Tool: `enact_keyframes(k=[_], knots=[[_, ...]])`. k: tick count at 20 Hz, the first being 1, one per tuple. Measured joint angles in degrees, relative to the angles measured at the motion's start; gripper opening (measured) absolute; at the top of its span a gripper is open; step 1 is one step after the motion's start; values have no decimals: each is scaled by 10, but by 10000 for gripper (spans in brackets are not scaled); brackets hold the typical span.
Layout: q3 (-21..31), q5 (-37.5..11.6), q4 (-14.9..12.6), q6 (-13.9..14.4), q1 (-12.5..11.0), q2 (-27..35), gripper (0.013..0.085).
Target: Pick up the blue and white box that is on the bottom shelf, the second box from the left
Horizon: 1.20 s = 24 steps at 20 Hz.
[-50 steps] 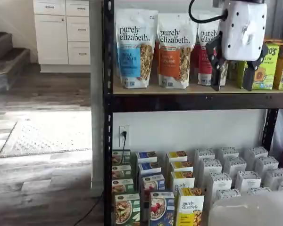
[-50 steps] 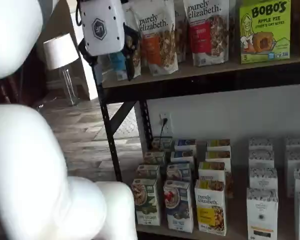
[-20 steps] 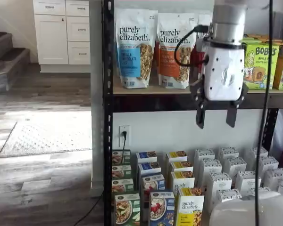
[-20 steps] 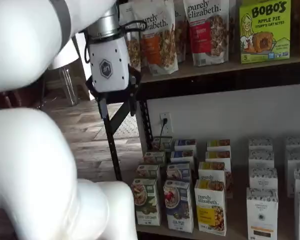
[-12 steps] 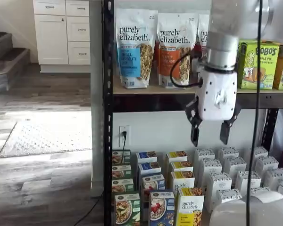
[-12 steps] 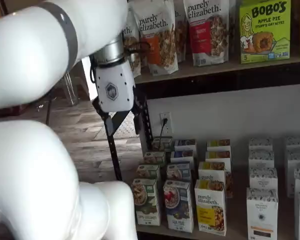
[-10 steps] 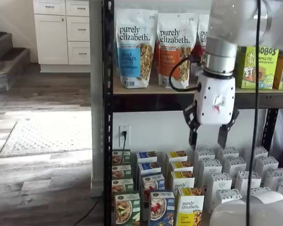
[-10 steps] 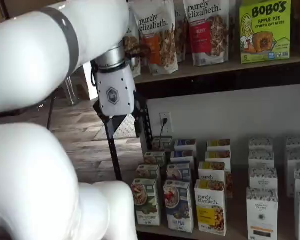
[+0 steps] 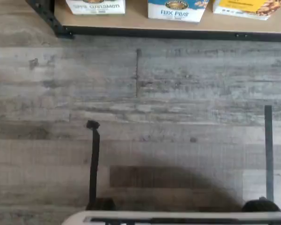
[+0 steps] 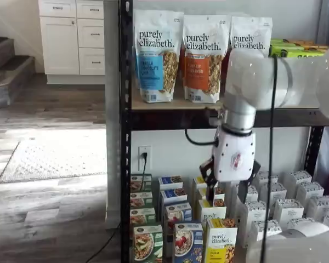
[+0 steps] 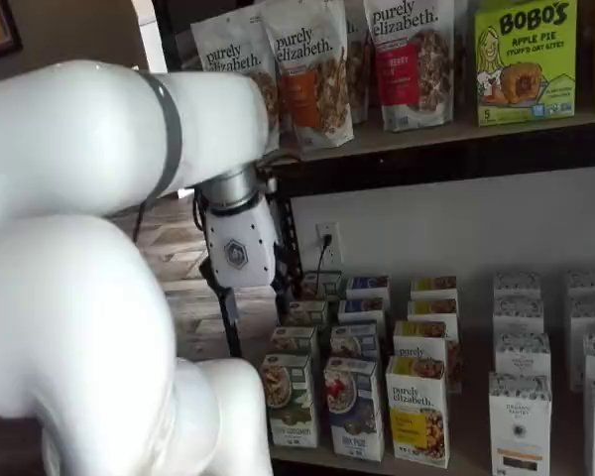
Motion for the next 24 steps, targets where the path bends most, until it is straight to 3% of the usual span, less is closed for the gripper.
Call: enact_keyframes(k=[7, 12, 24], knots=[[35, -112, -8, 23, 21, 78, 850], [43, -199, 1, 7, 9, 148, 850], [-12, -386, -43, 0, -30, 371, 850]])
